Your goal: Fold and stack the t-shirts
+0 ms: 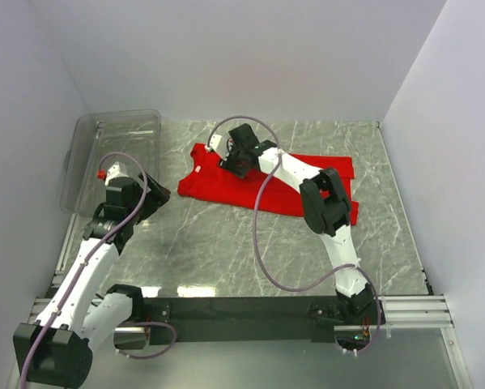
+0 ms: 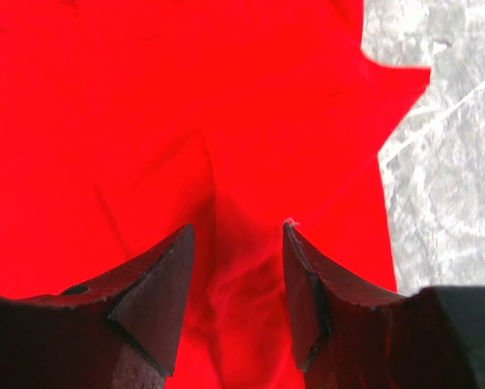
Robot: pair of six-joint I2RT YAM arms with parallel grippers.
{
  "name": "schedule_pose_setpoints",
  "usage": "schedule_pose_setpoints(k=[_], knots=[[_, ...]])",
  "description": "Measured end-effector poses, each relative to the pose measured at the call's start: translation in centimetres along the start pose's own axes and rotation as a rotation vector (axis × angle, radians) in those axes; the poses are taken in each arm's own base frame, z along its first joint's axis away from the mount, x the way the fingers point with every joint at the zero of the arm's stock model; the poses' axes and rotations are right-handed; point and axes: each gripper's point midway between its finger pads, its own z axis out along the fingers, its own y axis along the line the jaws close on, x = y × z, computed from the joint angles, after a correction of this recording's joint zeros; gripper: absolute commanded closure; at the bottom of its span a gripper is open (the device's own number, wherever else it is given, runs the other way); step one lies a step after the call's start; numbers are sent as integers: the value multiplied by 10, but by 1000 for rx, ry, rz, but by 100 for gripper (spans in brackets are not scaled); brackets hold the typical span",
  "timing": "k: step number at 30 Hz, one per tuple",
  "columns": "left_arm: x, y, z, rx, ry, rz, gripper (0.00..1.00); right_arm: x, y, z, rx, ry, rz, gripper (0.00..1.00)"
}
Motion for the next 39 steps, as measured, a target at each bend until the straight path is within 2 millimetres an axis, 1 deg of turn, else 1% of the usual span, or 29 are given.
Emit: schedule_pose_setpoints(k=[2,5,7,8,9,11,12,15,17,20,23,28,30,32,34,37,38,39], knots=[[5,4,1,-12,13,-11,13,0,-2,8,10,4,-7,46],[8,6,2,-17,20,-18,13,-2,-3,17,23,12,-18,49],[7,6,2,-17,19,-23,13,-2,-4,22,30,15,-26,55],[8,6,2,-18,20,-27,13,-2,-4,25,32,17,-28,58],[8,6,2,-19,21,-28,13,-2,-4,26,35,19,-29,69],[9,7,4,-22,26,-31,13,0,-3,28,33,25,-29,78],[9,7,4,-23,28,-31,13,1,-3,28,34,25,-28,86],[11,7,5,-24,35,-33,13,-3,-7,29,54,9,-15,98],[11,7,6,-23,38,-34,13,-3,-13,29,70,3,7,100],[12,6,8,-20,41,-34,13,-4,-21,28,96,-13,58,100],[14,5,11,-17,51,-34,13,3,-38,23,127,-23,134,100],[17,5,17,-20,70,-34,14,29,-77,12,192,-21,295,100],[19,5,19,-19,81,-34,14,40,-89,9,221,-16,362,96],[21,5,21,-20,89,-34,14,49,-98,6,244,-10,416,86],[21,5,23,-17,88,-34,14,55,-104,4,269,-9,466,84],[22,4,27,-11,96,-31,14,60,-109,2,310,4,533,66],[23,3,29,-10,101,-30,14,62,-110,1,322,9,551,55],[24,3,31,-11,110,-28,14,63,-110,0,325,10,562,49]])
